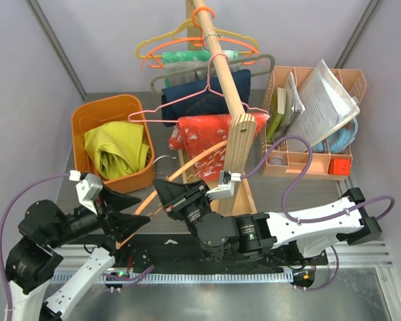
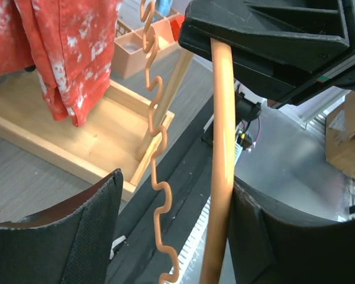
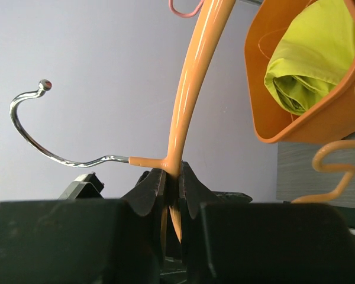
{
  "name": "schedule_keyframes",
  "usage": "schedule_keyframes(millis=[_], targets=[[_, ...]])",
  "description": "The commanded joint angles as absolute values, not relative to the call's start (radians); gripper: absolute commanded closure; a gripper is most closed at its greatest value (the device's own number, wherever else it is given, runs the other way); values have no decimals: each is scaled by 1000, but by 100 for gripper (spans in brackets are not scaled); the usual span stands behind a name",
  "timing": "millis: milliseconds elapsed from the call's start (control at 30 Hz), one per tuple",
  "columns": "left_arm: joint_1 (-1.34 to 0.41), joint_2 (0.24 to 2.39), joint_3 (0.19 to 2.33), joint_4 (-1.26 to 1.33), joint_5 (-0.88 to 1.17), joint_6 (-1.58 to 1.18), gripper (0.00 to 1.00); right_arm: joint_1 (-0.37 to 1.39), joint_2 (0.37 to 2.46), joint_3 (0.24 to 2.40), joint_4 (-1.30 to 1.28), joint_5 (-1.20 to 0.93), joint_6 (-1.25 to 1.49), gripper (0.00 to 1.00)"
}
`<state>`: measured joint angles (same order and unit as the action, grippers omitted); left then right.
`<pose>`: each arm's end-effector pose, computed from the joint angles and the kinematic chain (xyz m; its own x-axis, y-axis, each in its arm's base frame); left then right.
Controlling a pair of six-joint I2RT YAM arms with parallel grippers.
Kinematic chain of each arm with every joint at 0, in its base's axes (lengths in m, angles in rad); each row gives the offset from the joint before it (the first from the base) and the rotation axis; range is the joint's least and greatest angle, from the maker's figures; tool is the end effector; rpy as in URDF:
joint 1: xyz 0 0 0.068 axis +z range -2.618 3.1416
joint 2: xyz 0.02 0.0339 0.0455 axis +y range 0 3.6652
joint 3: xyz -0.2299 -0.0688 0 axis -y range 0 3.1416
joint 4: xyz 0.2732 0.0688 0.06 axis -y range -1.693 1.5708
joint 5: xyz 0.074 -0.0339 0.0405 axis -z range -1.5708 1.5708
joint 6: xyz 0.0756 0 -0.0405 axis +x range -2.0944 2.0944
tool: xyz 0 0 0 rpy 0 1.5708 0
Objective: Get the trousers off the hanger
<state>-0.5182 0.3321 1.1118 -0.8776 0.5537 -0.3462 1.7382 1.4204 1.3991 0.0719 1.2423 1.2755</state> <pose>0.0606 -0.0803 0.4097 -0.3771 -0.1172 -0.9187 0.7951 0.4677 -0.3860 0.0109 0.3651 0.3999 -0.4575 0.8548 -0.2448 -0.1304 0.2079 0.9694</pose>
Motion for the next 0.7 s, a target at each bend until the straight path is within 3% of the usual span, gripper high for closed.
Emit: schedule_keyframes(millis=[0,200,300,333,433,667], targets=[[-520,374,1123,-873,565,-302,36,1744,1422,1456,48,1331,1353,99],[-520,382,1121,-858,566,-284,49,1744,1437,1493,-55,1348,1428,99],[-520,391,1121,-864,560,-282,68,1746,1450,1514,-72,1348,1430,99],[-520,399,1123,-871,560,-281,83,1747,1456,1526,-93,1347,1433,99],[-522,402,1131,-882,534,-282,100,1749,1463,1560,-179,1339,1459,96],[-520,396,1157,-940,401,-287,100,1749,1395,1482,-218,1264,1425,63]])
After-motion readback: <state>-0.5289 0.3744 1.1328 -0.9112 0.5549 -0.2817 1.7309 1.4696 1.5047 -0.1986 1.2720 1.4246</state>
